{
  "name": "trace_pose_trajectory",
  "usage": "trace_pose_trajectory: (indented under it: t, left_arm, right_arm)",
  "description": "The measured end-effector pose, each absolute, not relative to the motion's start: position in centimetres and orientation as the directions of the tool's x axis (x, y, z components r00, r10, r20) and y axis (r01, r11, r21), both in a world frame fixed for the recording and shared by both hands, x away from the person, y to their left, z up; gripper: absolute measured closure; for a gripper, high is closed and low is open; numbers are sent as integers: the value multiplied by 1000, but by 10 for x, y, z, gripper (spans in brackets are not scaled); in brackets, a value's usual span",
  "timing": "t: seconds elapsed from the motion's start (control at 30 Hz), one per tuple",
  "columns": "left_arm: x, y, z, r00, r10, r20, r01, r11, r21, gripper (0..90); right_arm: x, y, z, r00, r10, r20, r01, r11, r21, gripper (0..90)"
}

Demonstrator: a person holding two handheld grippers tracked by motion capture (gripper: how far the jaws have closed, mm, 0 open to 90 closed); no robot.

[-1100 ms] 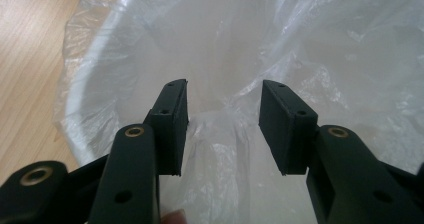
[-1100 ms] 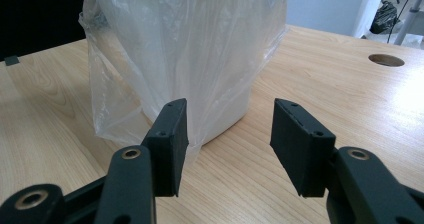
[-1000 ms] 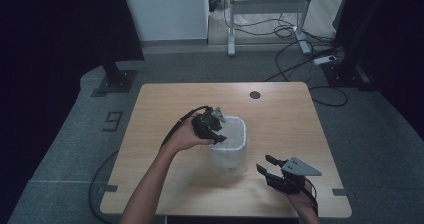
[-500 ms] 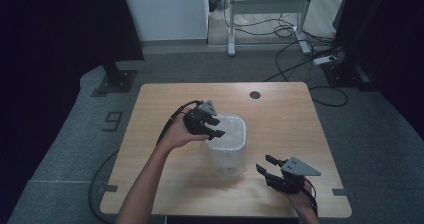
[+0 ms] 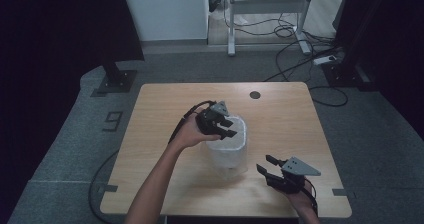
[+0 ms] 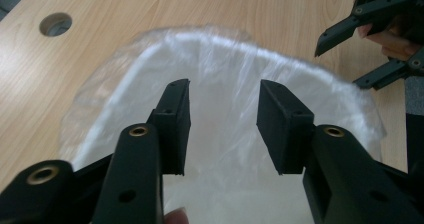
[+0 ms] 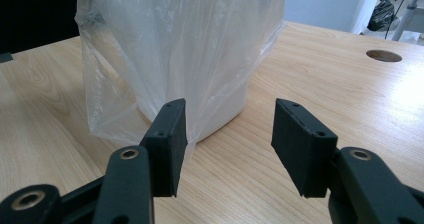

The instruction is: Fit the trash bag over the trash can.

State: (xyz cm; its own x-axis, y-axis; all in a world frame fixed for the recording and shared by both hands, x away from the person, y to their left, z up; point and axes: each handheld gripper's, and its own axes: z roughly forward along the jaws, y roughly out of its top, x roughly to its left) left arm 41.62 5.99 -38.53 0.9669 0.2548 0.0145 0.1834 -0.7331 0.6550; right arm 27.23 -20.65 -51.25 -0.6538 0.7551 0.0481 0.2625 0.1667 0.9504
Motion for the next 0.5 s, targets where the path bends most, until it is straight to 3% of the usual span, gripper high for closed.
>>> trace_pose_trajectory:
  t: [0.5]
  left_arm:
    - [413, 28, -399, 972, 221, 77, 146, -830, 538, 698]
  right_arm:
    - [273, -210, -513, -628, 776, 59, 265, 142, 954, 475]
